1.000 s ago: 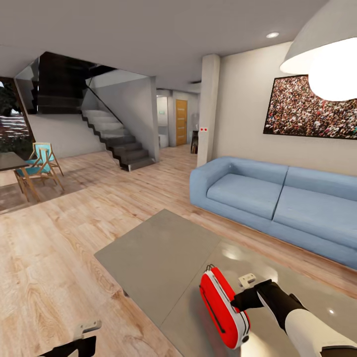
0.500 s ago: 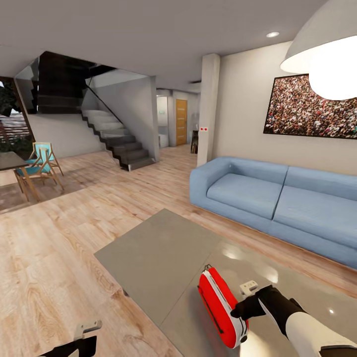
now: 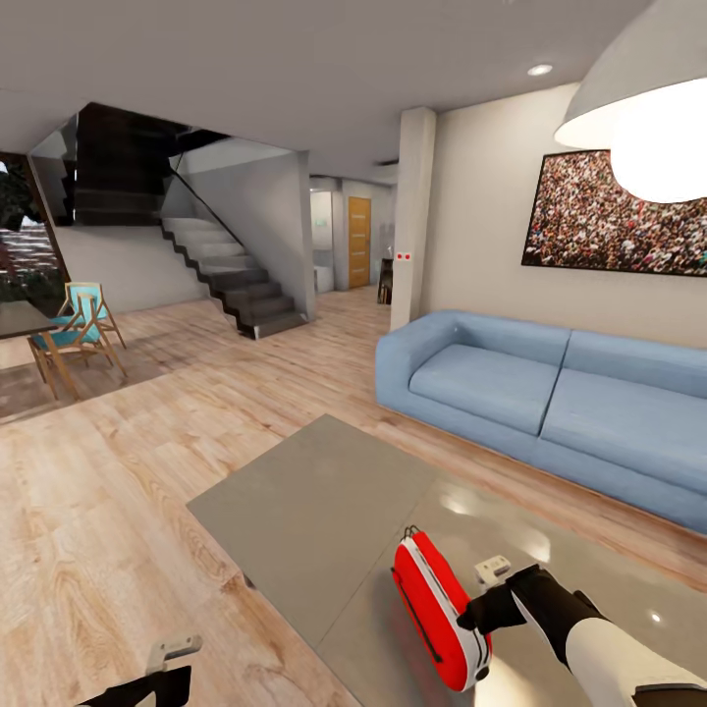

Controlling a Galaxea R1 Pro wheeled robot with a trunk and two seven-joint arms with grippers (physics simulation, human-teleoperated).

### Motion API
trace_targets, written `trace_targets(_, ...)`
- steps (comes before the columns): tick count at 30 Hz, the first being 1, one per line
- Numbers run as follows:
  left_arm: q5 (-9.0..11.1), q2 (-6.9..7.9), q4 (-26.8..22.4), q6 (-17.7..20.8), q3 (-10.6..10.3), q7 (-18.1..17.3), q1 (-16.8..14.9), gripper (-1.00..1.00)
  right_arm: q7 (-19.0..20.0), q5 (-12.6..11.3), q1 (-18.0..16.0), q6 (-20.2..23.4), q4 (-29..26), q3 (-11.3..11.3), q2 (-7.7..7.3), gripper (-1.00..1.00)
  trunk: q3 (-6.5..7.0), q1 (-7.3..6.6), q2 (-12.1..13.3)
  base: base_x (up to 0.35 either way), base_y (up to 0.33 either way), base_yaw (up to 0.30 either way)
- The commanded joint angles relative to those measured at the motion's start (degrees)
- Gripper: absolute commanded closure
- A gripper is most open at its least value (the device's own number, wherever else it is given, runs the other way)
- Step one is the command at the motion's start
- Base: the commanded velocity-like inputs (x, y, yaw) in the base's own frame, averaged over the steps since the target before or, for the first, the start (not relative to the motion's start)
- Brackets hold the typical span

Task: Turn on the radio receiver that's on the table in the living room.

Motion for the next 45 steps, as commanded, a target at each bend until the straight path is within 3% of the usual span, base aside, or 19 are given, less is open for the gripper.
trace_targets(1,0.0,0.01,0.0,0.0,0.0,0.0,0.0,1.0,0.0,0.0,0.0,0.0,0.0,0.0,0.0,-1.0,0.18,-0.23,0.4,0.0,0.0,0.0)
trace_targets(23,0.0,0.01,0.0,0.1,-0.1,-0.1,0.0,1.0,-0.1,-0.1,0.0,0.0,0.0,0.0,0.0,-1.0,4.13,-5.06,9.2,-0.025,0.0,0.0)
trace_targets(45,0.0,0.0,0.1,0.1,-0.1,-0.1,0.1,1.0,-0.1,-0.1,0.0,0.0,0.0,-0.1,0.0,-1.0,8.08,-9.89,18.1,-0.316,0.003,0.0)
